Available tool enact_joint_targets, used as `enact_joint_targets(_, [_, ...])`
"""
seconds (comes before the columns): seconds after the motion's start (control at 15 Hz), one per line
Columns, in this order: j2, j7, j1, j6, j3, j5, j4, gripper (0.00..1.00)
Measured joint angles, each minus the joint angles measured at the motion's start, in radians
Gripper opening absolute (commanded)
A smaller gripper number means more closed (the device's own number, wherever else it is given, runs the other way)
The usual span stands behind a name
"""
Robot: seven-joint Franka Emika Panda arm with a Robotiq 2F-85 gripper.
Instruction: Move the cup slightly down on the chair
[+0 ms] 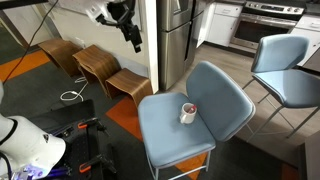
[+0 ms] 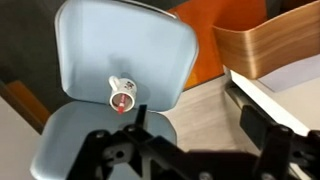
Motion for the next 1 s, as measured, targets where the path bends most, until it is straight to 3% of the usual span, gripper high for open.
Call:
enact_joint_targets(0.33, [0.261, -0.004, -0.064, 0.001, -0.066, 0.005, 0.179, 1.0])
enact_joint_targets(0.73, [0.634, -0.004, -0.099, 0.001, -0.071, 0.063, 0.443, 1.0])
enact_joint_targets(1.0, [0.819, -0.004, -0.123, 0.001, -0.069, 0.085, 0.589, 1.0])
